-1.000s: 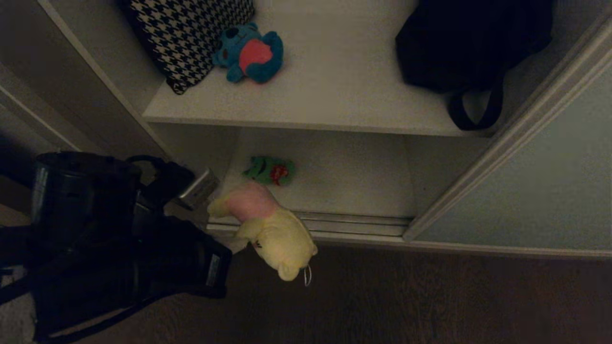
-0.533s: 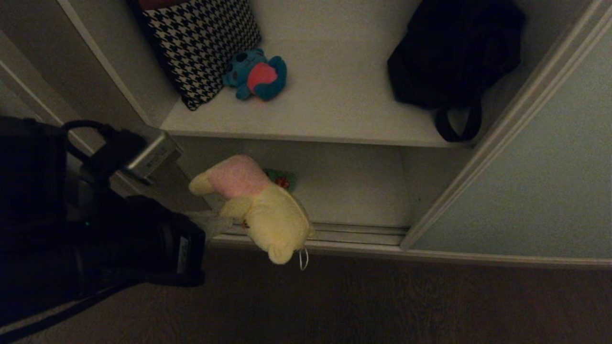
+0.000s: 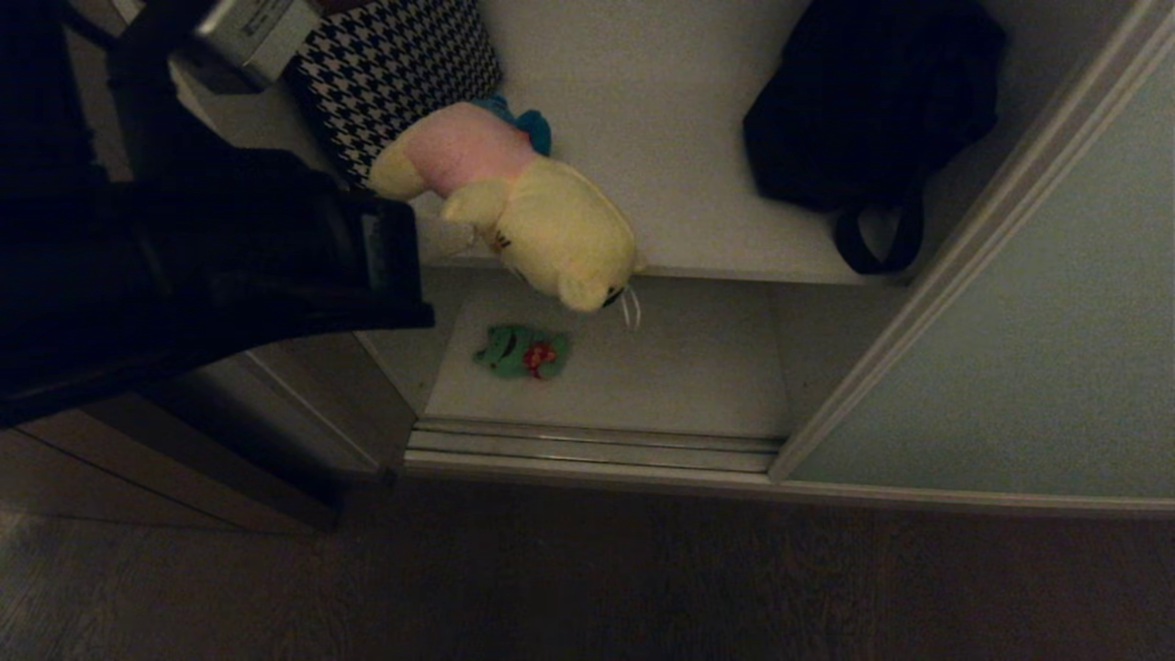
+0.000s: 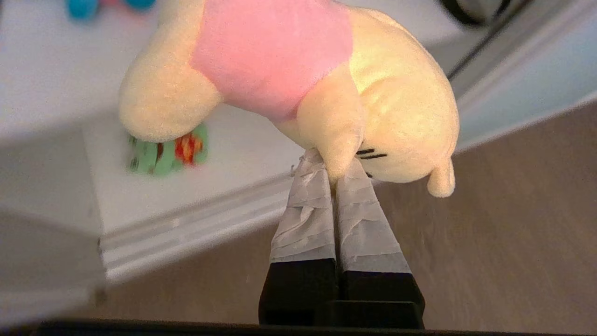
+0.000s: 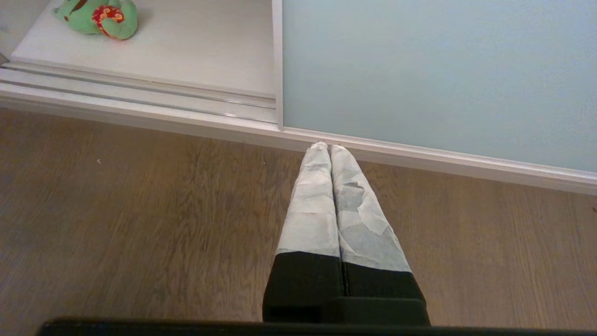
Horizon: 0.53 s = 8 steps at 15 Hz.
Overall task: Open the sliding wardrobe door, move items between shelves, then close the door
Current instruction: Place the pink doll on the higher shelf
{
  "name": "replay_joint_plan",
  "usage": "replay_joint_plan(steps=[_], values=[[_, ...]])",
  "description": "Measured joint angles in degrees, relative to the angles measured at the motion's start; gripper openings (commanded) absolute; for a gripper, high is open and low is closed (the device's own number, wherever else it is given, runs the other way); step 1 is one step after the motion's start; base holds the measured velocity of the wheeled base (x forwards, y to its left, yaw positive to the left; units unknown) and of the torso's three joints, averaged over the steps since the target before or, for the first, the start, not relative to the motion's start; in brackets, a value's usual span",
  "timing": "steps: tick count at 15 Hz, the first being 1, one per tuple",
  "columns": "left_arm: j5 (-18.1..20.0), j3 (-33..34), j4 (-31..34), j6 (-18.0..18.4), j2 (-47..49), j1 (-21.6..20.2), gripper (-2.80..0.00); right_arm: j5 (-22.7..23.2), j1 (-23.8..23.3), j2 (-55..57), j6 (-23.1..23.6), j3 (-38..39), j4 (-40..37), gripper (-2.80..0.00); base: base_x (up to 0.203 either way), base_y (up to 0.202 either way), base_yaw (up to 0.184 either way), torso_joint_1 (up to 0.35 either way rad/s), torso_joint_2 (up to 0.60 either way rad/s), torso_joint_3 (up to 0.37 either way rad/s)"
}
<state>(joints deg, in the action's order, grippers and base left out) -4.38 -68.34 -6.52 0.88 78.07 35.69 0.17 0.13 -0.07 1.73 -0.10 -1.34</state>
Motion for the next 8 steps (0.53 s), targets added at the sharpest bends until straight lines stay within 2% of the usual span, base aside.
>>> replay_joint_plan(steps=[5, 8], values=[[-0.26, -15.14, -4.42, -0.11, 16.20, 0.02, -2.80, -0.01, 0.00, 0.00, 0.00, 0.00, 0.00, -2.80, 0.000, 0.000, 0.000, 0.000, 0.00, 0.000], [-3.12, -27.43, -8.41, -0.22, 27.59, 0.00, -2.80, -0.01, 0.00, 0.00, 0.00, 0.00, -0.02, -2.80, 0.000, 0.000, 0.000, 0.000, 0.00, 0.000]])
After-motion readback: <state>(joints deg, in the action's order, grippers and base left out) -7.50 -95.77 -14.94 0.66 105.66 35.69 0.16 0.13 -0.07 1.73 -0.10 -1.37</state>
